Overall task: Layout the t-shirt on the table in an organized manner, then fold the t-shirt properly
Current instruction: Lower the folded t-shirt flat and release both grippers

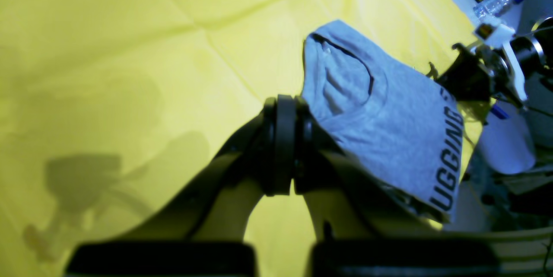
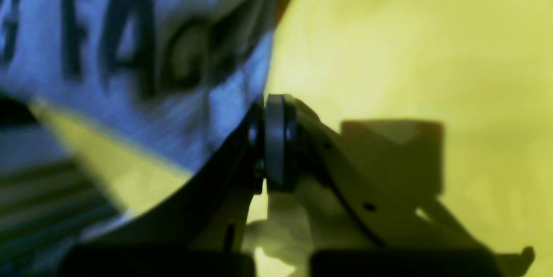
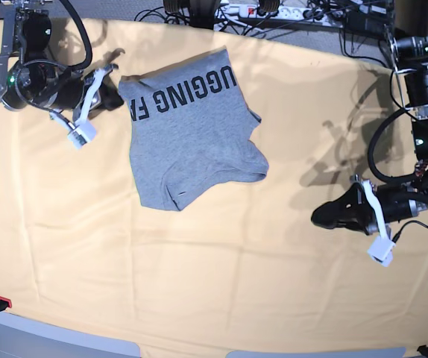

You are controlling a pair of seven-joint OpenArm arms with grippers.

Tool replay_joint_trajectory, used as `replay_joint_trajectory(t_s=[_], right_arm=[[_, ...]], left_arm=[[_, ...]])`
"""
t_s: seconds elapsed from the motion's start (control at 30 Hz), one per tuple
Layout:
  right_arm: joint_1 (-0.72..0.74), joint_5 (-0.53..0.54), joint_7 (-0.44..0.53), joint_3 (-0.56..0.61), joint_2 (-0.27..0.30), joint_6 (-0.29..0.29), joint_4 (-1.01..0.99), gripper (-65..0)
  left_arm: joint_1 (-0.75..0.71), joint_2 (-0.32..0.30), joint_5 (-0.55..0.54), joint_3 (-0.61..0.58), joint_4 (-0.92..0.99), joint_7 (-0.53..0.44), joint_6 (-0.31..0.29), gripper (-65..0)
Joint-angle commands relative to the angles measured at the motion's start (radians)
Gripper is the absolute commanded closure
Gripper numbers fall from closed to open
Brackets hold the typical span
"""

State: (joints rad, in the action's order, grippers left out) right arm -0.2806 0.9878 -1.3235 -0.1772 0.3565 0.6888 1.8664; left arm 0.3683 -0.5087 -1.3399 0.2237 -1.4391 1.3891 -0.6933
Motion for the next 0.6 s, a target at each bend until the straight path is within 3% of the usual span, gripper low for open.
replay_joint_trajectory(t_s=[0.0,0.1,0.17,0.57], right_arm=[[0.008,0.08,-0.017,-0.006,0.004,0.009,0.016,0.0],[0.002,0.27,-0.073,-0.006,0.003,0.009,0.016,0.0],[-0.02,0.336,-0.073,-0.006,0.003,0.009,0.016,0.0],[-0.176,0.355,-0.073,-0.006,0.004,0.009,0.018,0.0]], left_arm=[[0.025,-0.015,-0.035,0.006,-0.014,-0.022,-0.005,0.0],[0.025,-0.015,-0.034,0.006,-0.014,-0.021,-0.005,0.0],[0.025,-0.015,-0.034,0.006,-0.014,-0.018,-0.005,0.0],[0.024,-0.015,-0.035,0.006,-0.014,0.0,-0.005,0.0]])
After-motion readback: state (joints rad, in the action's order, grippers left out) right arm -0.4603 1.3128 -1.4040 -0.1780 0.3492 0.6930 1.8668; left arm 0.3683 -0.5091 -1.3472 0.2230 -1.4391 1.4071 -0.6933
